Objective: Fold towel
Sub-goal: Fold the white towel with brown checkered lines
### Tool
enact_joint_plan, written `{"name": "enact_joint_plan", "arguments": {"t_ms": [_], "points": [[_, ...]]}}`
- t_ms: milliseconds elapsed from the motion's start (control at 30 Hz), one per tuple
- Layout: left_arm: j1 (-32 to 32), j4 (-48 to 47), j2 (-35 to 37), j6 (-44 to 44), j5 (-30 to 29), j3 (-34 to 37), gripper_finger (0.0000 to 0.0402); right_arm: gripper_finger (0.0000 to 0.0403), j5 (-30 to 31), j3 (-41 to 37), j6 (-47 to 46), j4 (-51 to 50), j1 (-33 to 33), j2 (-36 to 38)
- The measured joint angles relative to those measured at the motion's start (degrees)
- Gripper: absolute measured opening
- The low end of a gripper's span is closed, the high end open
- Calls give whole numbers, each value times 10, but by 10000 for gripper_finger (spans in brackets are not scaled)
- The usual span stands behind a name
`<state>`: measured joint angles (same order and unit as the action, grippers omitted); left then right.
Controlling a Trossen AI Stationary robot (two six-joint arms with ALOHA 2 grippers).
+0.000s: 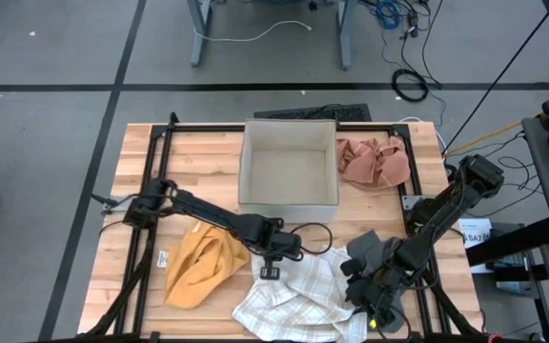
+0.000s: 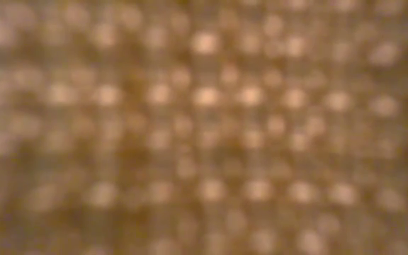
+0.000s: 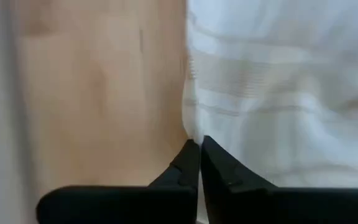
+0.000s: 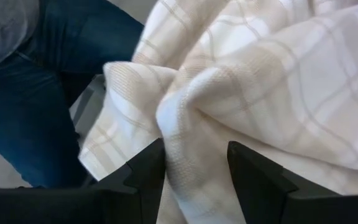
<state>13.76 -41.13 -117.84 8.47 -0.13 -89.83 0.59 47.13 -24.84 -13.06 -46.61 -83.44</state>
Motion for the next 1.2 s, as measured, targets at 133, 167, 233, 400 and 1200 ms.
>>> {"name": "enact_joint_plan", "arguments": {"t_ms": [133,167,233,400,1200], "points": [[14,-23,54,11,-4,-1,2,164,37,0,0,-26,2,15],[19,-23,67,16,-4,-1,2,164,52,0,1,-29,2,22],[31,-35,91,30,1,-1,2,164,89,0,9,-30,2,35],[61,-95,119,74,9,-1,1,164,177,0,38,-25,2,76],[103,-101,129,106,-44,-1,1,164,4,0,270,230,208,-21]]}}
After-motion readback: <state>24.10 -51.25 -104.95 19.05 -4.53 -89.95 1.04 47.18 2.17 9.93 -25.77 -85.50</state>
